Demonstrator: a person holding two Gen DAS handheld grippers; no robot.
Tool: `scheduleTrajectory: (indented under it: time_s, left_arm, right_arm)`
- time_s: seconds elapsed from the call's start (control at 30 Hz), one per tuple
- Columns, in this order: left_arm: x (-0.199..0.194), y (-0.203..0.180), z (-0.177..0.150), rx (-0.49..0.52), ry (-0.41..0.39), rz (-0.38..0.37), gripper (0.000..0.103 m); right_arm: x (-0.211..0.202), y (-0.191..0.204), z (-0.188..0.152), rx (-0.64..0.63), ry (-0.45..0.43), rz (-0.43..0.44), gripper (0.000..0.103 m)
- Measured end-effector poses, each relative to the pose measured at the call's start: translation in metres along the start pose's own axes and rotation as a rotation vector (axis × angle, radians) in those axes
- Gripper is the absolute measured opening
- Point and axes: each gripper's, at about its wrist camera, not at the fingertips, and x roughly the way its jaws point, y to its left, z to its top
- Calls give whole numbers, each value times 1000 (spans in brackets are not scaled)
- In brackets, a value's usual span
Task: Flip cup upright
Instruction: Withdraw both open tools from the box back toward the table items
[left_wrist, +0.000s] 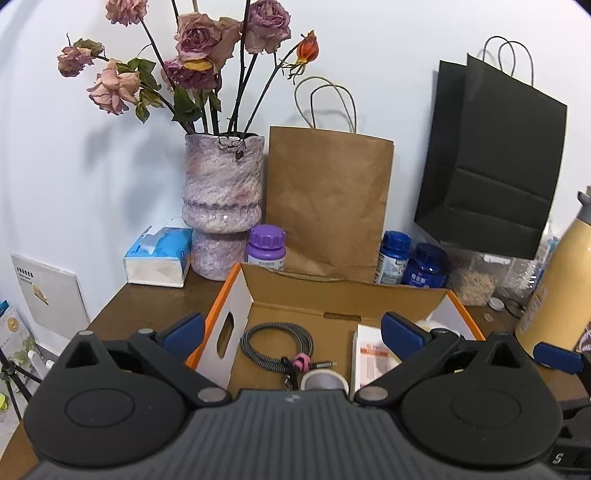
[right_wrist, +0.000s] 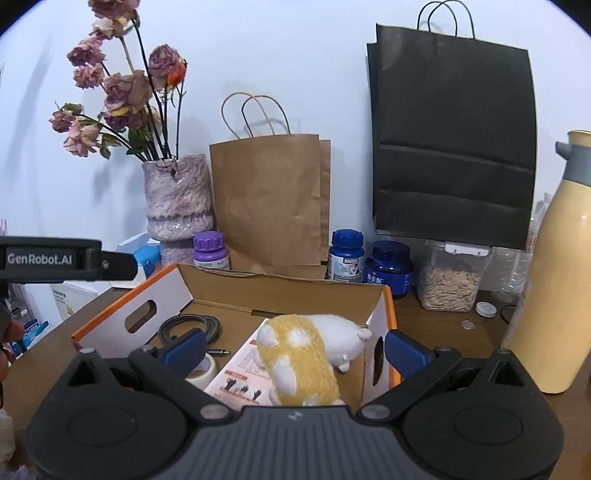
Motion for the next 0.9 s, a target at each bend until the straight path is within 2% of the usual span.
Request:
scheduleTrajectory:
  time_s: [0.57,0.9]
  left_arm:
    - [-78,10,-32,9,5,-11,103]
    - [-112,18,-66,15,38,-10,103]
  right_arm:
    - [-81,9,-28,11,-18,26,103]
    - [-116,6,-65,26,30,35,103]
